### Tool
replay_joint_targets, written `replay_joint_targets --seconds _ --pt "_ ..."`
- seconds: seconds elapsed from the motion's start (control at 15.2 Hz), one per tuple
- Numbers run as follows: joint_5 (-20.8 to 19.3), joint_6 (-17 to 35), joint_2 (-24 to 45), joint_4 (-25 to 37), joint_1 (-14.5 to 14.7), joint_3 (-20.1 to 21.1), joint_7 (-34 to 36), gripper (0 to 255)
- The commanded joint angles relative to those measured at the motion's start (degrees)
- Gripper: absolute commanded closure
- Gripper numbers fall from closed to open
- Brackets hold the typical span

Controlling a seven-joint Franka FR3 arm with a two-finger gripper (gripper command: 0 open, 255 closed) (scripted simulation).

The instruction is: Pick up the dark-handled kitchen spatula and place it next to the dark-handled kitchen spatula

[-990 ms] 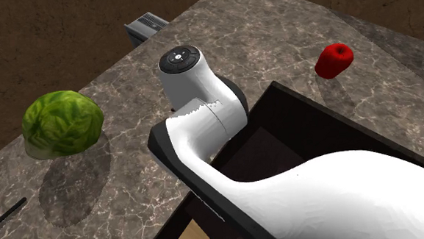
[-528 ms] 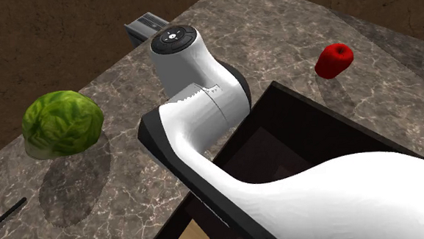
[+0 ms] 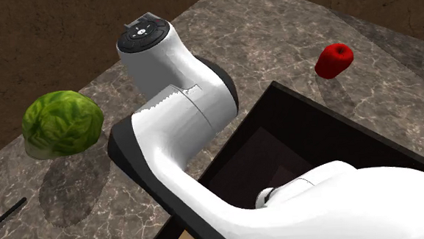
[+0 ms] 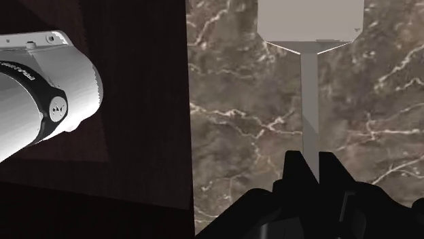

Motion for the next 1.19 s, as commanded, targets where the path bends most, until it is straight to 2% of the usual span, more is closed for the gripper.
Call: replay_joint_targets --seconds 0.0,0.33,0.59,0.86,1.12 --pt "1.2 0.1 1.2 1.5 0.8 2.7 3.0 255" --pt "3.4 0.3 5.3 6.5 1.6 9.7 10.4 255" --pt "3.8 0.7 9.6 11.6 1.1 15.7 16.7 255" --pt "2.7 1.2 15.1 17.5 -0.7 22.6 23.4 255" --pt "-0.7 1.7 22.1 24.2 -4.2 31.3 31.3 255"
